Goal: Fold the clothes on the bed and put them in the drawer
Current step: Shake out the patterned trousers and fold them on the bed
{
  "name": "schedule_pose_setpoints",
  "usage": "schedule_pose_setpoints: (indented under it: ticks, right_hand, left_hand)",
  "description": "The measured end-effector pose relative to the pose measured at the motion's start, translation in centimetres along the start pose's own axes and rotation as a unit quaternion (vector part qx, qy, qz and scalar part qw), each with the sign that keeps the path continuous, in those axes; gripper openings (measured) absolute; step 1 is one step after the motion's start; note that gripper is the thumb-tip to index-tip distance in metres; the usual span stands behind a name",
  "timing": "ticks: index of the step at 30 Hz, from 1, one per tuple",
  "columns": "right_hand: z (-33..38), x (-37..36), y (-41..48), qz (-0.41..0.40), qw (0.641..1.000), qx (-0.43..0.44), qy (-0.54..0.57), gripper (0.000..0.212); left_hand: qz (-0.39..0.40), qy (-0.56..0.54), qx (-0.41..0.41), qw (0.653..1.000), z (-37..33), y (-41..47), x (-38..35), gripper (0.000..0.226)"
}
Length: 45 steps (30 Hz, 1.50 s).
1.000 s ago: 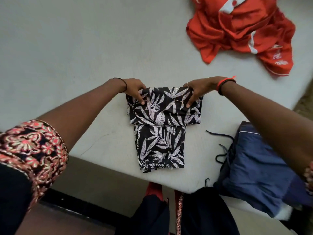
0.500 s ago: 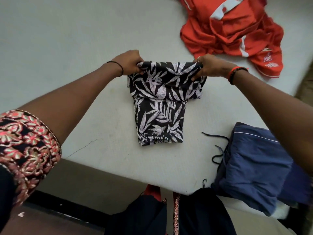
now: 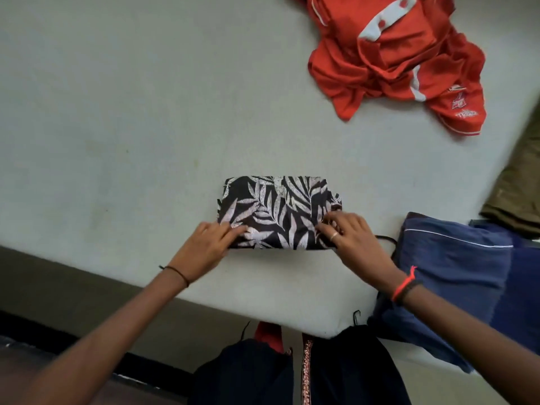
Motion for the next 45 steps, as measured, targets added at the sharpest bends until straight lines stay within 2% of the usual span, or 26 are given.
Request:
schedule_pose_setpoints:
  ticks: [1, 3, 7, 10, 12, 14, 16, 18, 21, 24, 26, 29, 32, 34, 36, 38, 40, 41, 42, 43, 45]
  right_hand:
    - [0.0, -1.5, -1.0, 0.041, 0.999, -0.01, -0.008, 0.062]
    - [-0.2, -2.9, -2.0, 0.094, 0.995, -0.018, 0.002, 0.077]
    - [-1.3, 0.6, 1.4, 0.014, 0.997, -0.035, 0.064, 0.057]
    - [-2.6, 1.8, 6.5, 0.03, 0.993, -0.056, 0.096, 0.059]
    - [-2.9, 0.8, 10.3, 0.1, 0.983, -0.066, 0.141, 0.064]
    - [-2.5, -0.9, 13.3, 0.189, 0.959, -0.081, 0.197, 0.07]
    - [-1.4, -2.7, 15.2, 0.274, 0.927, -0.095, 0.24, 0.073]
    - [-0.6, -4.4, 15.9, 0.346, 0.907, -0.089, 0.224, 0.078]
    - [-0.4, -6.5, 15.0, 0.419, 0.899, -0.058, 0.117, 0.09]
    - [-1.6, -7.6, 13.1, 0.434, 0.894, -0.071, 0.085, 0.081]
    - [-2.3, -7.4, 11.8, 0.424, 0.891, -0.1, 0.125, 0.07]
    - [-2.7, -7.1, 9.1, 0.404, 0.865, -0.166, 0.245, 0.061]
    - [-3.3, -7.2, 5.0, 0.36, 0.824, -0.237, 0.368, 0.065]
    - [-4.0, -6.8, 2.6, 0.303, 0.785, -0.29, 0.455, 0.064]
    - [-4.3, -6.0, 0.9, 0.213, 0.735, -0.337, 0.549, 0.035]
    - [-4.6, -6.3, -0.9, 0.146, 0.689, -0.382, 0.599, 0.028]
    - [-4.7, -7.2, -2.5, 0.123, 0.688, -0.409, 0.587, 0.033]
    - [-4.9, -7.4, -2.9, 0.115, 0.701, -0.419, 0.566, 0.04]
    - [-5.5, -7.4, -3.3, 0.105, 0.714, -0.438, 0.535, 0.049]
    - [-6.5, -7.1, -3.5, 0.088, 0.726, -0.462, 0.502, 0.057]
    - [-8.2, -5.8, -3.4, 0.041, 0.729, -0.487, 0.479, 0.061]
  left_hand:
    - [0.027, 0.002, 0.004, 1.0, -0.4, -1.1, -1.5, 0.062]
    - [0.044, 0.0, 0.011, 0.999, -0.8, -1.9, -2.6, 0.053]
    - [-0.03, -0.056, 0.07, 0.995, 1.7, 0.8, 0.4, 0.041]
    - [-0.035, -0.126, 0.109, 0.985, 4.5, 4.5, 1.8, 0.048]
    - [0.01, -0.187, 0.127, 0.974, 5.8, 7.4, 1.6, 0.063]
    - [0.098, -0.26, 0.152, 0.948, 6.5, 9.9, 0.3, 0.08]
    - [0.198, -0.272, 0.159, 0.928, 6.5, 11.5, -1.5, 0.088]
    - [0.264, -0.211, 0.139, 0.931, 6.6, 12.6, -2.8, 0.087]
    - [0.333, -0.21, 0.137, 0.909, 6.6, 12.8, -4.3, 0.071]
    - [0.358, -0.2, 0.112, 0.905, 6.1, 12.2, -4.8, 0.041]
    - [0.347, -0.201, 0.102, 0.91, 6.2, 12.3, -4.3, 0.029]
    - [0.35, -0.207, 0.078, 0.91, 5.9, 13.5, -3.2, 0.027]
    - [0.366, -0.174, 0.032, 0.914, 4.0, 16.1, -2.1, 0.028]
    - [0.325, -0.121, -0.013, 0.938, 2.2, 18.9, -0.3, 0.029]
    - [0.24, -0.051, -0.058, 0.968, 0.4, 21.7, 2.3, 0.032]
    - [0.138, -0.042, -0.066, 0.987, -1.0, 23.5, 4.8, 0.037]
    - [0.018, -0.088, 0.004, 0.996, -0.7, 23.4, 6.4, 0.041]
    - [-0.047, -0.123, 0.074, 0.988, 0.4, 22.5, 6.8, 0.043]
    - [-0.103, -0.172, 0.166, 0.965, 1.9, 20.7, 6.4, 0.045]
    - [-0.15, -0.232, 0.269, 0.923, 3.4, 18.2, 5.6, 0.047]
    - [-0.193, -0.364, 0.46, 0.786, 4.8, 12.1, 1.8, 0.052]
Point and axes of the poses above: each hand's wrist, its own y-axis towards the middle knuckle, its own x-axis out of the back of the hand, z = x × y, the point moved 10 cm from there along y, towards the middle knuckle, and after that the axes turned 2 degrees about -x, right-handed, at the moved point
